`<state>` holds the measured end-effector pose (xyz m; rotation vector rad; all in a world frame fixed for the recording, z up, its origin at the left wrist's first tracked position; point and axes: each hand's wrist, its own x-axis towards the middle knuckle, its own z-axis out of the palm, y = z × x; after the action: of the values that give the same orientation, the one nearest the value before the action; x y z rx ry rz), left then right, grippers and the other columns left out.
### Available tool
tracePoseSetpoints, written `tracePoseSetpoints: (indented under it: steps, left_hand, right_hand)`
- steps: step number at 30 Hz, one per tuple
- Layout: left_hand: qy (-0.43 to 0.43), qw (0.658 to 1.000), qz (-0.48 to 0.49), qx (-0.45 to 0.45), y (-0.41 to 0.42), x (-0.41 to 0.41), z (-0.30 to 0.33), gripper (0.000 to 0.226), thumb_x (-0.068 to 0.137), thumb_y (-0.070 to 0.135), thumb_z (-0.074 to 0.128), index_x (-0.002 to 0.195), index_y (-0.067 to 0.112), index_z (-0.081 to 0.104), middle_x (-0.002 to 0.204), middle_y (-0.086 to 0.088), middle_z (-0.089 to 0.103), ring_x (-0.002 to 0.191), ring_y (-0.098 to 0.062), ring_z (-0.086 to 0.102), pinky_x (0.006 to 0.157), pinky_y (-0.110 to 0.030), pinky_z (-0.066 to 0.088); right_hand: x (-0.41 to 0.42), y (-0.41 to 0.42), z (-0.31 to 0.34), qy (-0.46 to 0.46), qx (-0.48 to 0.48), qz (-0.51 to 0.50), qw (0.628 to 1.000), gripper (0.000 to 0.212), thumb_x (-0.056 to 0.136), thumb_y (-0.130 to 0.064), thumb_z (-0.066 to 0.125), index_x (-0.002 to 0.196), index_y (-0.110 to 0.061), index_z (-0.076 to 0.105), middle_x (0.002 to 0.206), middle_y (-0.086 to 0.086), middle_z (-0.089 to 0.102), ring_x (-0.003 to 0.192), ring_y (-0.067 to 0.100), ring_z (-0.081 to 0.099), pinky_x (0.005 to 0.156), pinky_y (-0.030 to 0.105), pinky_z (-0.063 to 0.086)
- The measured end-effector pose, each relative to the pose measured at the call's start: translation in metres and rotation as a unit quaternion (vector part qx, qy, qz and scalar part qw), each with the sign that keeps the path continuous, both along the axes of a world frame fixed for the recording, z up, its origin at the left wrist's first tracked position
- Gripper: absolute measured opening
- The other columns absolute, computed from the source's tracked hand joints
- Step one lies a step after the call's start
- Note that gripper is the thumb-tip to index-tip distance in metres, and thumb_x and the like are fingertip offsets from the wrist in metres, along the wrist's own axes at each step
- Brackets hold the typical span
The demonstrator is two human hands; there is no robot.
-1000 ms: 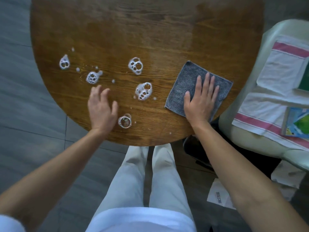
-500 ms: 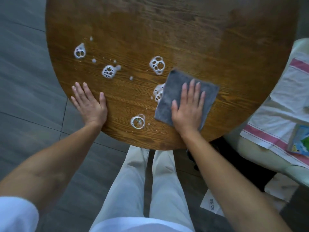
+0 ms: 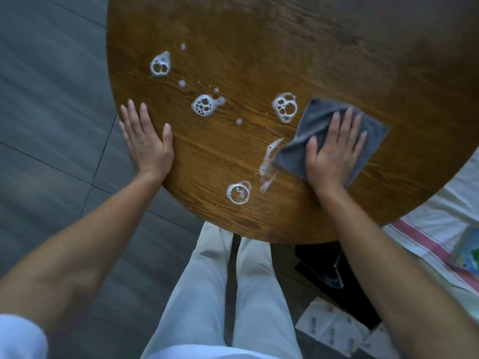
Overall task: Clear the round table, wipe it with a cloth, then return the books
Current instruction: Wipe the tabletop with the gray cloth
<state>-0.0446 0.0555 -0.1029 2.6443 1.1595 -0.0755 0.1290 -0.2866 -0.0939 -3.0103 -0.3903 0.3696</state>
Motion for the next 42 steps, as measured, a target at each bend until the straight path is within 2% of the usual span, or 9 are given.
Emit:
tracePoseSetpoints:
  steps: [4, 7, 11, 16, 21, 27, 32, 37, 42]
  left_hand:
    - [0.020, 1.000, -0.013, 0.017, 0.008, 0.003, -0.002, 0.071, 0.108, 0.049, 0.029, 0.163, 0.007, 0.016, 0.173, -0.017, 0.005, 0.160, -0.034, 0.000, 0.129, -0.052, 0.001]
    - [0.013, 0.999, -0.017, 0.027, 0.008, 0.002, -0.004, 0.071, 0.107, 0.049, 0.030, 0.163, 0.006, 0.018, 0.172, -0.017, 0.007, 0.160, -0.035, 0.002, 0.129, -0.053, 0.002]
    - [0.016, 0.999, -0.018, 0.029, 0.008, 0.003, -0.005, 0.071, 0.107, 0.049, 0.031, 0.163, 0.007, 0.018, 0.172, -0.017, 0.008, 0.160, -0.035, 0.003, 0.129, -0.052, 0.002]
    - [0.014, 0.999, -0.018, 0.030, 0.009, 0.003, -0.004, 0.071, 0.107, 0.049, 0.033, 0.163, 0.008, 0.018, 0.172, -0.017, 0.008, 0.160, -0.035, 0.003, 0.129, -0.053, 0.004]
    - [0.014, 0.999, -0.015, 0.038, 0.009, 0.002, -0.005, 0.071, 0.107, 0.049, 0.033, 0.163, 0.008, 0.020, 0.172, -0.017, 0.009, 0.160, -0.035, 0.005, 0.129, -0.053, 0.005]
    - [0.017, 0.999, -0.015, 0.044, 0.009, 0.002, -0.005, 0.070, 0.107, 0.049, 0.032, 0.163, 0.008, 0.021, 0.172, -0.017, 0.010, 0.160, -0.035, 0.005, 0.129, -0.052, 0.004]
    - [0.027, 0.998, -0.014, 0.048, 0.008, 0.004, -0.005, 0.070, 0.107, 0.050, 0.030, 0.163, 0.008, 0.021, 0.172, -0.016, 0.010, 0.160, -0.034, 0.005, 0.129, -0.051, 0.004]
    - [0.023, 0.999, -0.013, 0.045, 0.008, 0.003, -0.003, 0.071, 0.106, 0.050, 0.032, 0.163, 0.008, 0.020, 0.172, -0.016, 0.010, 0.160, -0.034, 0.005, 0.130, -0.051, 0.002]
    - [0.037, 0.999, -0.002, 0.035, 0.003, 0.004, -0.001, 0.072, 0.108, 0.051, 0.027, 0.164, 0.009, 0.015, 0.173, -0.015, 0.006, 0.161, -0.032, 0.001, 0.130, -0.052, 0.004]
  right_hand:
    - [0.053, 0.064, 0.002, -0.019, 0.010, -0.032, 0.999, 0.073, 0.104, -0.048, 0.025, 0.166, -0.012, 0.012, 0.175, 0.013, 0.006, 0.162, 0.033, 0.002, 0.129, 0.056, 0.004]
    - [0.048, 0.112, 0.001, -0.022, 0.030, 0.014, 0.999, 0.070, 0.105, -0.049, 0.026, 0.166, -0.017, 0.016, 0.174, 0.014, 0.009, 0.161, 0.035, 0.006, 0.129, 0.058, 0.004]
    - [-0.033, 0.127, 0.001, -0.004, 0.062, 0.148, 0.987, 0.066, 0.107, -0.045, 0.036, 0.165, -0.018, 0.023, 0.173, 0.013, 0.015, 0.161, 0.034, 0.010, 0.129, 0.058, 0.008]
    - [-0.136, 0.052, 0.005, 0.048, 0.055, 0.251, 0.965, 0.071, 0.105, -0.045, 0.047, 0.165, -0.014, 0.025, 0.174, 0.010, 0.015, 0.162, 0.030, 0.010, 0.130, 0.056, 0.010]
    - [-0.077, 0.033, 0.001, 0.037, 0.000, 0.167, 0.985, 0.076, 0.104, -0.053, 0.035, 0.166, -0.013, 0.017, 0.175, 0.012, 0.008, 0.162, 0.030, 0.004, 0.130, 0.055, 0.006]
    - [0.031, 0.117, 0.002, -0.003, 0.013, 0.006, 1.000, 0.077, 0.104, -0.050, 0.026, 0.166, -0.007, 0.013, 0.174, 0.016, 0.007, 0.162, 0.033, 0.004, 0.129, 0.057, 0.004]
    - [-0.028, 0.158, 0.007, 0.004, 0.036, 0.127, 0.991, 0.073, 0.106, -0.048, 0.028, 0.166, -0.008, 0.013, 0.174, 0.016, 0.007, 0.161, 0.033, 0.005, 0.130, 0.056, 0.005]
    - [-0.153, 0.095, 0.007, 0.048, 0.080, 0.314, 0.945, 0.071, 0.107, -0.045, 0.043, 0.164, -0.009, 0.024, 0.173, 0.014, 0.014, 0.161, 0.031, 0.009, 0.130, 0.056, 0.010]
    - [-0.154, 0.014, 0.002, 0.043, 0.038, 0.265, 0.963, 0.074, 0.103, -0.055, 0.039, 0.164, -0.015, 0.026, 0.174, 0.008, 0.015, 0.162, 0.028, 0.010, 0.130, 0.053, 0.007]
